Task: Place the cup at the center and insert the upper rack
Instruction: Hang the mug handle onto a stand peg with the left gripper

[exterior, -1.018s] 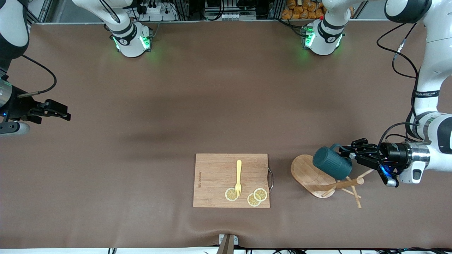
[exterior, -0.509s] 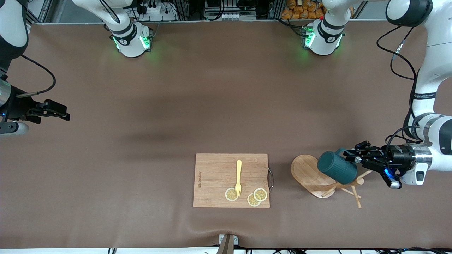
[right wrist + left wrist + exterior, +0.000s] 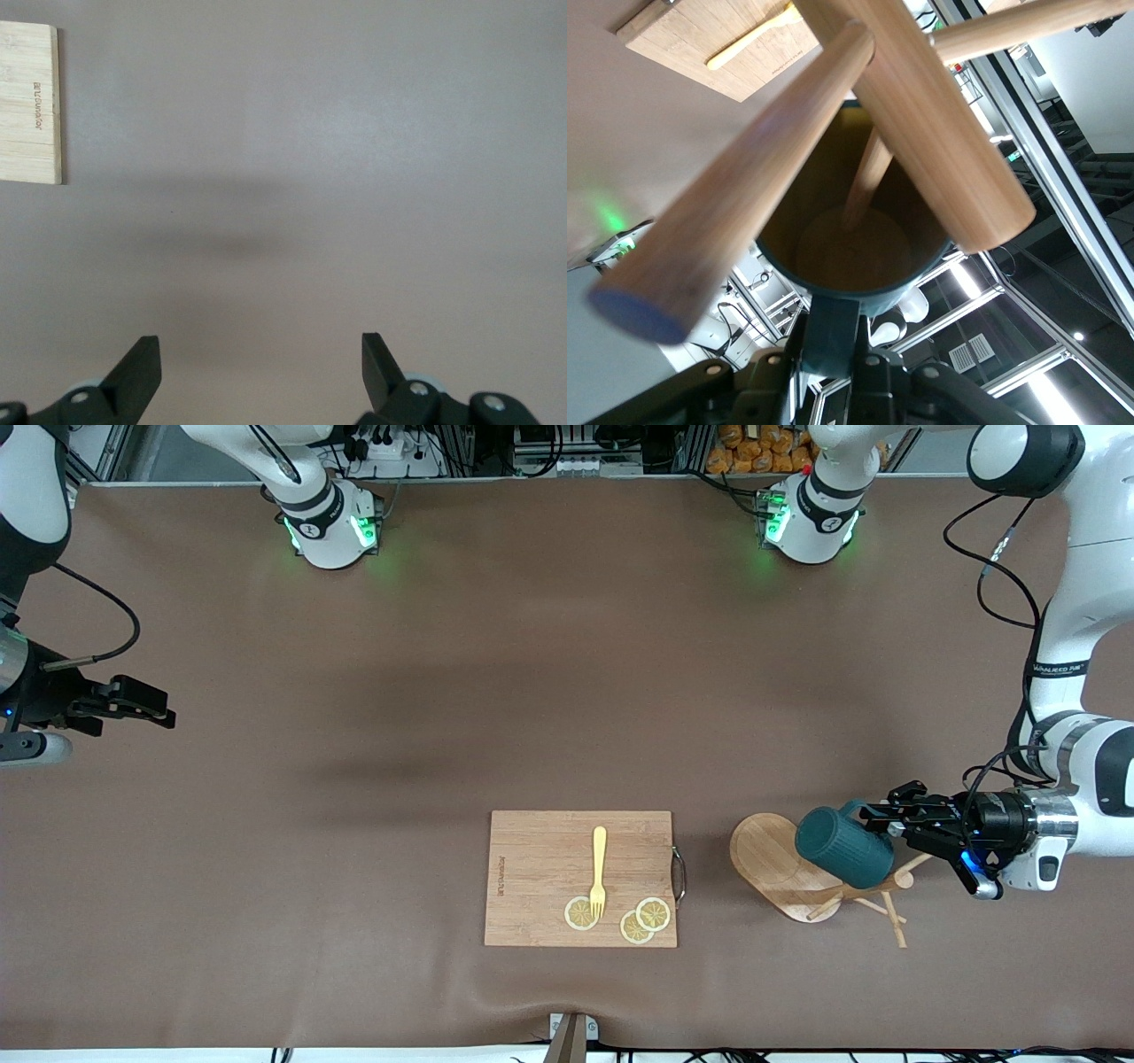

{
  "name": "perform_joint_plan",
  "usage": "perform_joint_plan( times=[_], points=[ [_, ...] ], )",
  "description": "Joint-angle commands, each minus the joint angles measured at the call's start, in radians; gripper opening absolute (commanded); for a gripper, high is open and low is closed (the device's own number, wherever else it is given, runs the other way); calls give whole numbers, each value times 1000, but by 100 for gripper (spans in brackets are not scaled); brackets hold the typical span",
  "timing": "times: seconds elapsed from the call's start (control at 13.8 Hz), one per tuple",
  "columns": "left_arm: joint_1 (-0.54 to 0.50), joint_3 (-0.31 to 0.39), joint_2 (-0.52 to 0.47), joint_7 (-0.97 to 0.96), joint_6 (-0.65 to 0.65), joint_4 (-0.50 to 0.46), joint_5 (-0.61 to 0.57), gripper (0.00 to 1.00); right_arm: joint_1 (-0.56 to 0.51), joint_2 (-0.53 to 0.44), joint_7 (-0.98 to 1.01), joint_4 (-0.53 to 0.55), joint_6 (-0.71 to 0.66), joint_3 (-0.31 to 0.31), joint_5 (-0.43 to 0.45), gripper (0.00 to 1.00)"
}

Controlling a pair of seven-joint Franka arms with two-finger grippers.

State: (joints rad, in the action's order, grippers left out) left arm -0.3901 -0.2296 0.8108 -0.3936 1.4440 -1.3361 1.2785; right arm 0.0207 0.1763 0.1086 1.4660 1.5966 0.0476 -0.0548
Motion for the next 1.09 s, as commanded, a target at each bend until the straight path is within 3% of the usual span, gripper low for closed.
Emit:
perform_joint_plan(
  times=[0.0, 0.07, 0.36, 0.44, 0.58, 0.65, 0.73, 1.02],
  points=[
    [-9, -4, 14, 4, -11, 15, 25, 18, -4, 0, -13, 5, 2, 0, -8, 100],
    [-16, -4, 17, 4, -11, 15, 25, 18, -2, 0, -13, 4, 2, 0, -8, 100],
    [-20, -4, 25, 5, -11, 15, 33, 41, -2, 0, -13, 5, 3, 0, -8, 100],
    [-20, -4, 25, 10, -11, 15, 33, 41, -4, 0, -13, 5, 3, 0, -10, 100],
    [-18, -4, 22, 9, -11, 15, 33, 63, -1, 0, -13, 4, 3, 0, -8, 100],
    [-18, -4, 19, 2, -11, 15, 33, 90, -1, 0, -13, 5, 3, 0, -10, 100],
    [-20, -4, 13, 5, -11, 14, 33, 100, -1, 0, -13, 5, 3, 0, -10, 100],
    [-4, 6, -57, -8, 16, 12, -5, 100, -2, 0, -13, 5, 3, 0, -10, 100]
  ],
)
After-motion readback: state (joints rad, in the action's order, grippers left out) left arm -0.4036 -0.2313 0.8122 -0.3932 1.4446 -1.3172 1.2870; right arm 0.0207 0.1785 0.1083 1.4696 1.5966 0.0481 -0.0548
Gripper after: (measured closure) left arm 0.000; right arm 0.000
